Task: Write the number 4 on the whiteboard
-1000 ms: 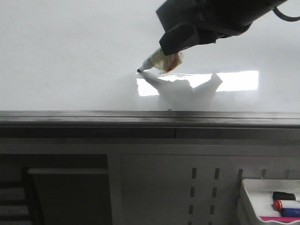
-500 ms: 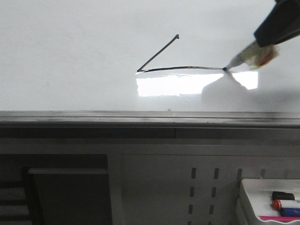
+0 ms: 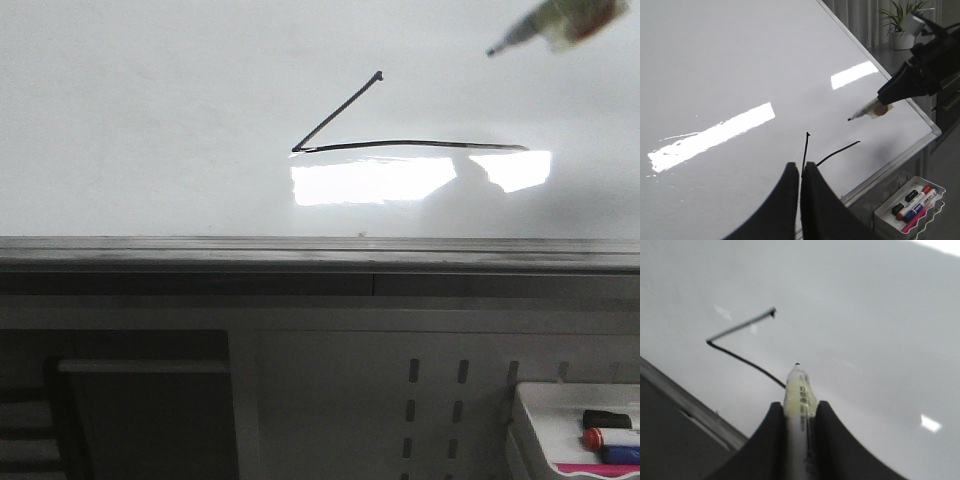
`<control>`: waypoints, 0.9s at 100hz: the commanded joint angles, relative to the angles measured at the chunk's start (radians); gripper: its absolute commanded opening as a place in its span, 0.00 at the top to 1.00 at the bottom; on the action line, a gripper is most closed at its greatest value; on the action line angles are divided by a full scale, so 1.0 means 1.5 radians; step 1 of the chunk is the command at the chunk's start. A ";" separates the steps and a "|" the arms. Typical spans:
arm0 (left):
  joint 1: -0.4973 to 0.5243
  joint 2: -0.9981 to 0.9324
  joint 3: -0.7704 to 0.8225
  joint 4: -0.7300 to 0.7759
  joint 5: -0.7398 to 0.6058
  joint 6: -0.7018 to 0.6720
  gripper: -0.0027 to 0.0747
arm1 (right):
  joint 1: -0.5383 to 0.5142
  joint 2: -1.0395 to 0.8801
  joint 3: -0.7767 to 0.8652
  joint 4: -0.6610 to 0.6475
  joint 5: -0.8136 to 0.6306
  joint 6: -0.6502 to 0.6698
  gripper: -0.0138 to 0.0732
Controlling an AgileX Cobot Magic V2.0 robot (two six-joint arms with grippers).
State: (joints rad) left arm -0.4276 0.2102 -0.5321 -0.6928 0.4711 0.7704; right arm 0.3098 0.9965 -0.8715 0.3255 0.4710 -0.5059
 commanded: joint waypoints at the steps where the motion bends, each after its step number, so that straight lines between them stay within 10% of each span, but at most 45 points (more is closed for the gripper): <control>1: 0.002 0.008 -0.018 -0.020 -0.050 -0.006 0.99 | 0.023 0.003 -0.026 0.007 -0.077 -0.002 0.91; 90: 0.002 0.008 -0.018 -0.020 -0.050 -0.006 0.99 | 0.035 0.147 -0.037 0.007 -0.108 -0.002 0.91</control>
State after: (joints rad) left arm -0.4276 0.2102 -0.5321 -0.6928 0.4598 0.7704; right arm 0.3623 1.2198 -0.8997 0.3362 0.3054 -0.5059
